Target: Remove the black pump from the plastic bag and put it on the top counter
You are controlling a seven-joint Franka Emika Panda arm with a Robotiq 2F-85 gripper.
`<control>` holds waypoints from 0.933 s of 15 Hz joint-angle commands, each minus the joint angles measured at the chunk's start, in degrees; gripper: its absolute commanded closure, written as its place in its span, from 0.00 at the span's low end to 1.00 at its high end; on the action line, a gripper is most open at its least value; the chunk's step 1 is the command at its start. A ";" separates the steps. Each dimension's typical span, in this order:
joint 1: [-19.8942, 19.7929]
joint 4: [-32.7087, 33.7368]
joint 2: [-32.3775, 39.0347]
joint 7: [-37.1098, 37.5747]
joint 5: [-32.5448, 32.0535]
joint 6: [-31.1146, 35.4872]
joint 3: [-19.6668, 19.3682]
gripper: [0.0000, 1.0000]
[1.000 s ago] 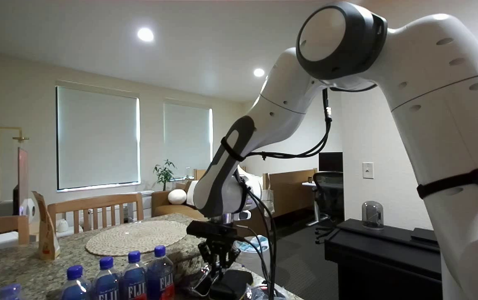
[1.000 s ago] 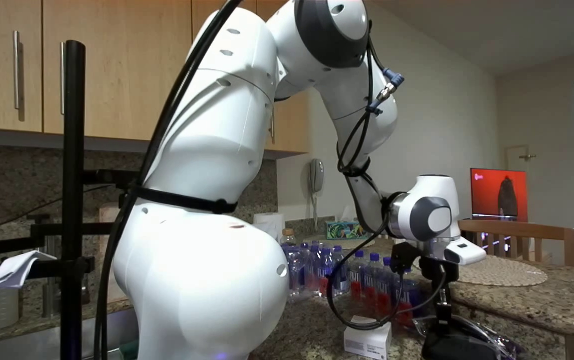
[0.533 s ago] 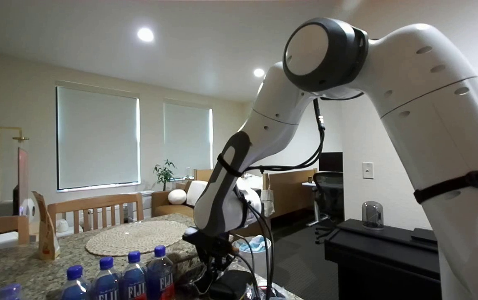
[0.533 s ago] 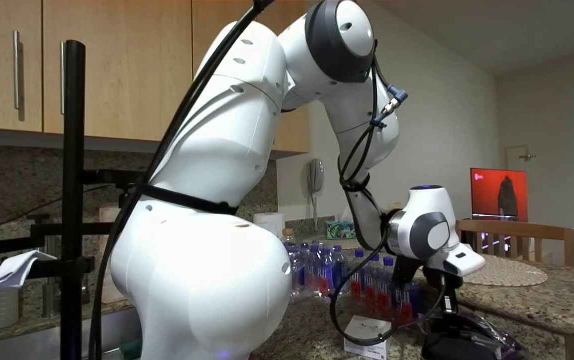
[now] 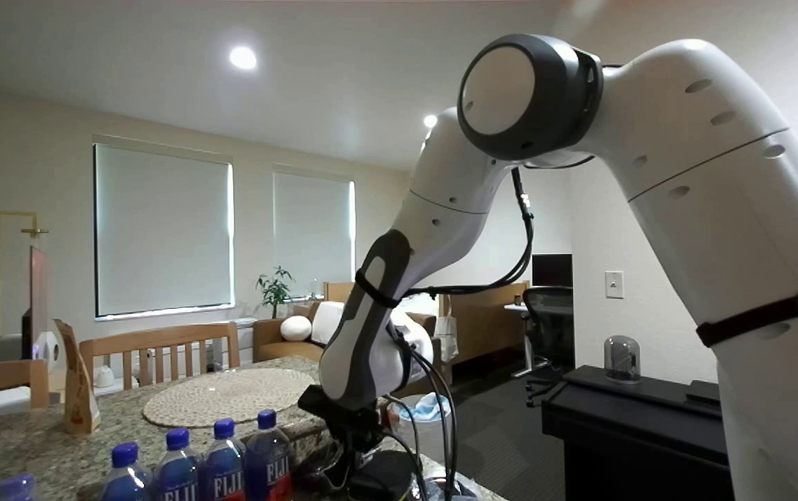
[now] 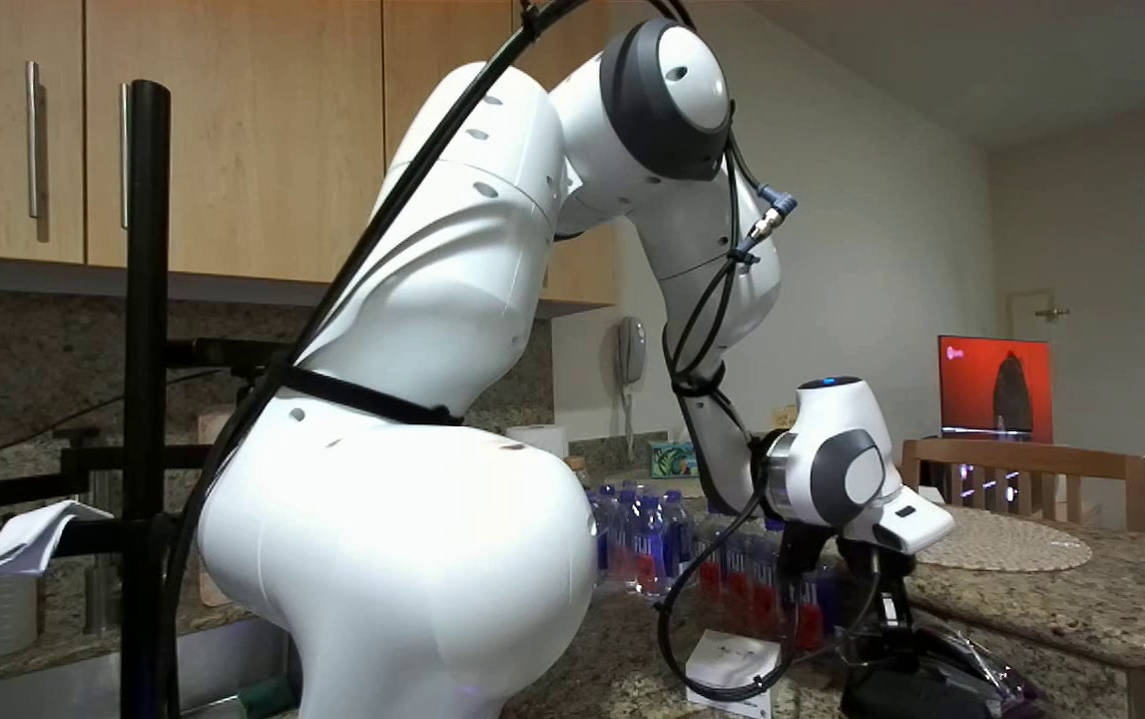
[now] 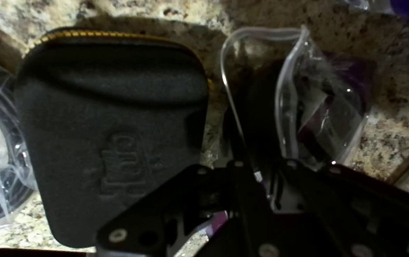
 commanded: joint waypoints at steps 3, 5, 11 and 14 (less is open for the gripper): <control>5.61 -2.77 -4.62 4.19 -6.53 -0.85 -5.09 0.94; 5.70 -2.58 -5.15 4.89 -7.84 -1.94 -5.05 0.93; 4.44 -1.95 -5.60 5.85 -10.33 -3.55 -4.36 0.94; 8.46 -2.07 -3.24 10.46 -13.16 1.78 -9.18 0.94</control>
